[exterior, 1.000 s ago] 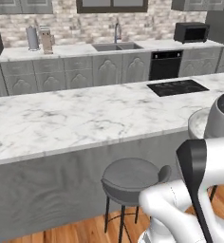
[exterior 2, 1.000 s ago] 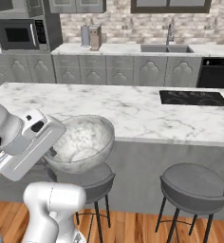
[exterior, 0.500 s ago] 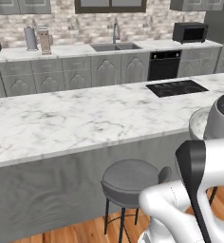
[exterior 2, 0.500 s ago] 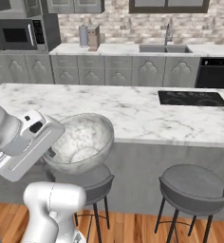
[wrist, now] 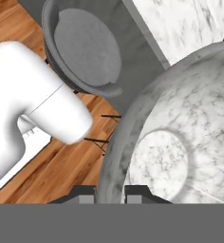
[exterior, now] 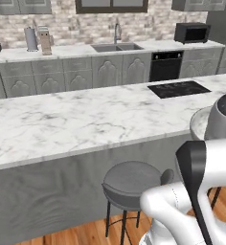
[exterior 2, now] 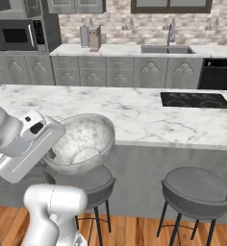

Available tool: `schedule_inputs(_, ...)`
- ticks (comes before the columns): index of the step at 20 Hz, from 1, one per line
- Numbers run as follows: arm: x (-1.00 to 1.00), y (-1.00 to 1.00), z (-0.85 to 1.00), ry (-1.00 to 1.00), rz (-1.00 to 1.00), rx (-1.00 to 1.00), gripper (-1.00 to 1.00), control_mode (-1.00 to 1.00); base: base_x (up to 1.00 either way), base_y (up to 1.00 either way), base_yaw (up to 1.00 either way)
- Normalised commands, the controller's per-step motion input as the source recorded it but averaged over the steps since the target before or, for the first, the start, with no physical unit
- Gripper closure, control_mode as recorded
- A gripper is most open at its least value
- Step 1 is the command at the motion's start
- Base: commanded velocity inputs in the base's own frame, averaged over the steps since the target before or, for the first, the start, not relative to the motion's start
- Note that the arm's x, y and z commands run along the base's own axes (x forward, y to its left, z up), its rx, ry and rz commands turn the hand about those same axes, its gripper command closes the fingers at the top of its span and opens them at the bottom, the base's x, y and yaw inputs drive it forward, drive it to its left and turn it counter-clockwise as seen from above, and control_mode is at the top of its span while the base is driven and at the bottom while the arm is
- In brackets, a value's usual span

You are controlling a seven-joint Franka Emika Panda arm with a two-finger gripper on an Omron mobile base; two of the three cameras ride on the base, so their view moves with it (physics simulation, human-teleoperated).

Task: Pick up the bowls from the cabinet and place each bowl in front of a stool on the dining counter.

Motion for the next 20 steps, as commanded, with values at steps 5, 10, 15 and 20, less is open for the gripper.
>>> schedule_inputs(5, 0.72, 0.0, 0.0, 0.12, 0.19, -0.01, 1.0, -1.0, 0.0, 0.0, 0.0)
schedule_inputs(10, 0.83, -0.04, 0.0, 0.25, 0.31, -0.04, 1.0, -1.0, 0.0, 0.0, 0.0)
schedule_inputs(15, 0.7, 0.0, -0.03, 0.09, 0.45, 0.02, 1.0, -1.0, 0.0, 0.0, 0.0)
schedule_inputs(20, 0.95, 0.0, 0.0, 0.22, 0.39, 0.14, 1.0, -1.0, 0.0, 0.0, 0.0)
